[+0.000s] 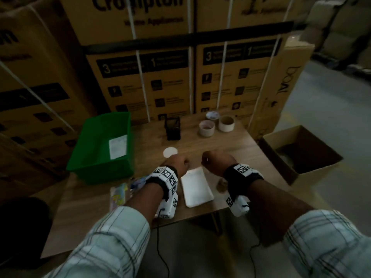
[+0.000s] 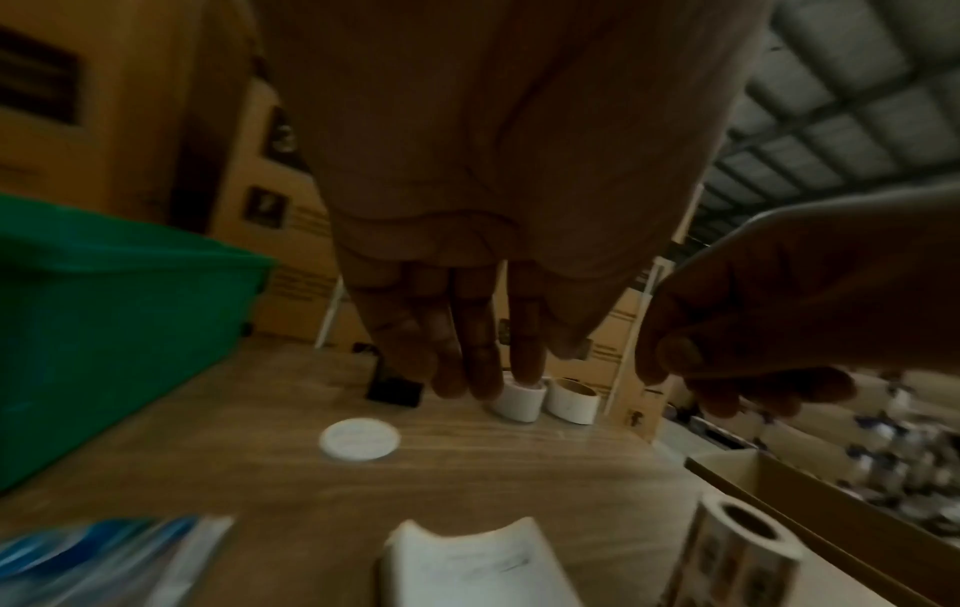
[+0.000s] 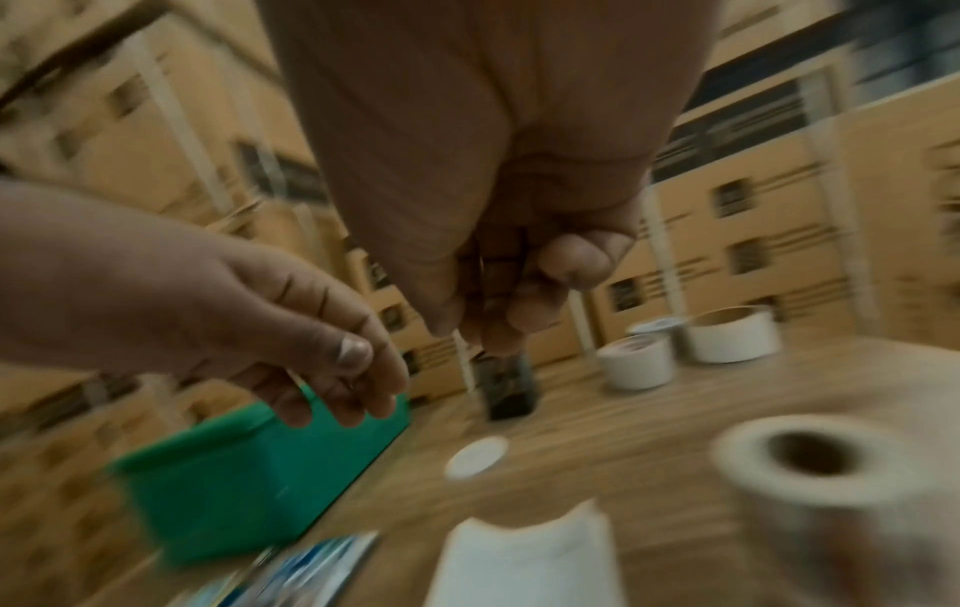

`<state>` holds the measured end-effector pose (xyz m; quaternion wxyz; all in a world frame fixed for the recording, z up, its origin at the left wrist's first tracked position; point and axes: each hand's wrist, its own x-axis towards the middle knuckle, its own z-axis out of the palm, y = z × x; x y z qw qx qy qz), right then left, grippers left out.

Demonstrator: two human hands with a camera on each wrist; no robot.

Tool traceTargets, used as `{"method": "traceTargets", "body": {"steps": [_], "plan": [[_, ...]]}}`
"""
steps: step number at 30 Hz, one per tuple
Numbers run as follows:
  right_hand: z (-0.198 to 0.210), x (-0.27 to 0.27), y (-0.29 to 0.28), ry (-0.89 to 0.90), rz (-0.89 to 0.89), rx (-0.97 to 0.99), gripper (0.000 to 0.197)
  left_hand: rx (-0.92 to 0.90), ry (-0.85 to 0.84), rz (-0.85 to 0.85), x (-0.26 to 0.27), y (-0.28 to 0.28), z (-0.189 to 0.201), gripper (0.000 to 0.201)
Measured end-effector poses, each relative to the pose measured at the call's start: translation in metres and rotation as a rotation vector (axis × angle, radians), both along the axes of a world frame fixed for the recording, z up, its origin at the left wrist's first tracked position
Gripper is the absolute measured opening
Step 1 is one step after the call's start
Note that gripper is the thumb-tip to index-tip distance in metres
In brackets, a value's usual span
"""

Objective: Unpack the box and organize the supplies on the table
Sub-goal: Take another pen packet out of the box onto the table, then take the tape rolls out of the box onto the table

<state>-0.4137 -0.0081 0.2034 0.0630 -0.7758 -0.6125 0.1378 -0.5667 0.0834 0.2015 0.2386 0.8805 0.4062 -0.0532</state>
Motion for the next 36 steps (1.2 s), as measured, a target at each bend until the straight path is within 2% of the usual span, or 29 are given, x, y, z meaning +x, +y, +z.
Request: {"method": "traceTargets", "body": {"steps": [7,10,16,20,24,30,36], "plan": [[-0.006,0.126,-0.072,-0.005,-0.164,0.034,0.017,-0.049,-0.072,-0.057,0.142,-0.05,0.02,0.027],[-0.013,0.172,-0.098,-0.03,-0.234,0.021,0.02,-0.079,-0.077,-0.087,0.189,-0.072,0.013,0.028],[-0.031,0.24,-0.125,0.042,-0.392,-0.035,0.022,-0.16,-0.041,-0.185,0.274,-0.09,0.001,0.028],[-0.042,0.286,-0.129,0.077,-0.51,-0.109,0.016,-0.21,-0.017,-0.255,0.337,-0.088,-0.017,0.029],[-0.045,0.339,-0.125,0.067,-0.594,-0.214,0.016,-0.251,-0.003,-0.249,0.393,-0.072,-0.038,0.03],[-0.05,0.394,-0.103,0.087,-0.619,-0.296,0.013,-0.285,0.052,-0.204,0.446,-0.05,-0.063,0.033],[-0.064,0.425,-0.07,0.125,-0.613,-0.428,0.014,-0.431,0.033,-0.151,0.492,-0.04,-0.086,0.031]]}}
